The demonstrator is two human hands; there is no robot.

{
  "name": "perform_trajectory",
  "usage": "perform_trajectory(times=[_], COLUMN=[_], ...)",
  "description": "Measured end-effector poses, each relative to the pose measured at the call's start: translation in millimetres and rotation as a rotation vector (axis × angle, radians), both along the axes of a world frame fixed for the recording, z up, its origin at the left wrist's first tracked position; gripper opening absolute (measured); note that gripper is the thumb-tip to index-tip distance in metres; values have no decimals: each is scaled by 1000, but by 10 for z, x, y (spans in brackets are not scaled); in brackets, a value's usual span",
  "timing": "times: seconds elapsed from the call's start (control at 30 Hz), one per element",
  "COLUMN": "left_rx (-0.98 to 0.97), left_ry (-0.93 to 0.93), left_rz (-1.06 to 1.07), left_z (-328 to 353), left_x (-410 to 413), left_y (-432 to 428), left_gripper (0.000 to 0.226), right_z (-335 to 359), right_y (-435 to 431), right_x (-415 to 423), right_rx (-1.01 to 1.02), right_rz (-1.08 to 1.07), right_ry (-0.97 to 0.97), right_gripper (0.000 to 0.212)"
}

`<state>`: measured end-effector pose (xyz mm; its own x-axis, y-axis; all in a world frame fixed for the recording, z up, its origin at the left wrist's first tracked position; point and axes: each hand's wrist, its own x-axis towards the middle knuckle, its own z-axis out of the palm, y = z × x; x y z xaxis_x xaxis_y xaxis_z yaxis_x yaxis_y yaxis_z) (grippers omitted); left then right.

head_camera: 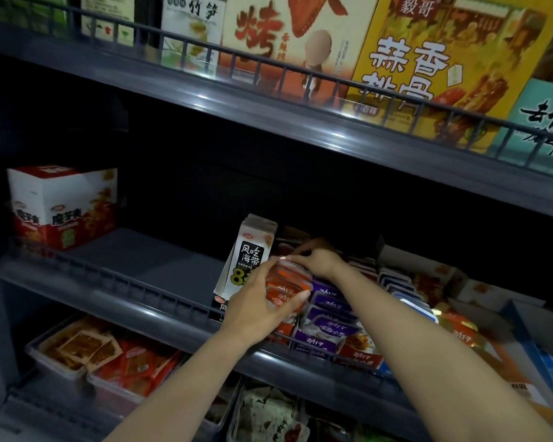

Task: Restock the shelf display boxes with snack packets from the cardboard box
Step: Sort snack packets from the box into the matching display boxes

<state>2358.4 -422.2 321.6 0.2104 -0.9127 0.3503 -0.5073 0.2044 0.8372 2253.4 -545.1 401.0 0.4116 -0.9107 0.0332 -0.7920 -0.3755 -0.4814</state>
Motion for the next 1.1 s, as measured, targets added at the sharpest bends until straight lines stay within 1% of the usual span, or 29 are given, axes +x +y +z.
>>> perform_trajectory(times=[0.07, 0.2, 0.23, 0.3, 0.37, 0.4, 0.43, 0.47, 0.5, 0.53, 0.57, 0.6, 0.63, 0.67, 0.73, 0.8, 0.9, 0.97, 1.0, 1.03, 1.1], left_rx=[-3, 23, 31, 53, 72, 83, 104, 111, 128, 135, 129, 121, 107, 88, 71, 91, 127, 143, 127, 109, 79], left_ry=[2, -27, -29, -13, 33, 69, 108, 144, 157, 157, 149, 139, 126, 112, 125, 160, 211, 226, 235, 246, 256], left_rz=[8, 6, 4, 3, -14, -28, -39, -50, -51, -54, -60, -70, -83, -88, -74, -95, -150, -148, -149, -157, -174], left_z=[0, 21, 24, 23, 34, 52, 54, 69, 80, 93, 105, 114, 126, 121, 162, 160, 91, 35, 38, 52, 106], left_x=[2, -9, -17, -19, -1, 3, 7, 0, -9, -21, -37, -55, -72, -72, -46, -4, 30, 27, 18, 14, 5], left_y=[11, 27, 28, 19, -16, -23, -49, -60, -70, -80, -95, -100, -101, -111, -89, -82, -120, -169, -163, -148, -87], left_gripper=[93, 92, 92, 94, 103, 107, 104, 88, 63, 46, 43, 51, 64, 73, 82, 81, 65, 52, 50, 56, 75], right_z=[0, -12, -8, 28, 95, 124, 137, 154, 164, 165, 158, 141, 122, 104, 81, 85, 79, 67, 74, 88, 148], right_y=[25, 52, 54, 70, 113, 128, 125, 129, 139, 157, 177, 209, 251, 288, 341, 362, 396, 438, 465, 504, 588], right_x=[1, -93, -120, -148, -152, -160, -176, -194, -211, -223, -227, -228, -236, -256, -329, -423, -435, -343, -288, -241, -200], right_rx=[-32, -76, -69, -47, -10, 15, 23, 14, 9, 31, 77, 129, 152, 139, 21, -64, -9, -2, -1, 18, 106], right_rz=[11, 15, 24, 53, 63, 50, 27, -1, -25, -23, 19, 75, 117, 131, 104, 52, 51, 74, 84, 95, 119], right_ry=[-14, -152, -156, -74, 9, 18, 15, 14, 10, -6, -32, -45, -45, -41, -47, -33, 36, 95, 119, 112, -18], right_gripper=[27, 27, 29, 34, 42, 45, 49, 52, 55, 56, 56, 55, 54, 54, 56, 59, 61, 61, 61, 61, 60])
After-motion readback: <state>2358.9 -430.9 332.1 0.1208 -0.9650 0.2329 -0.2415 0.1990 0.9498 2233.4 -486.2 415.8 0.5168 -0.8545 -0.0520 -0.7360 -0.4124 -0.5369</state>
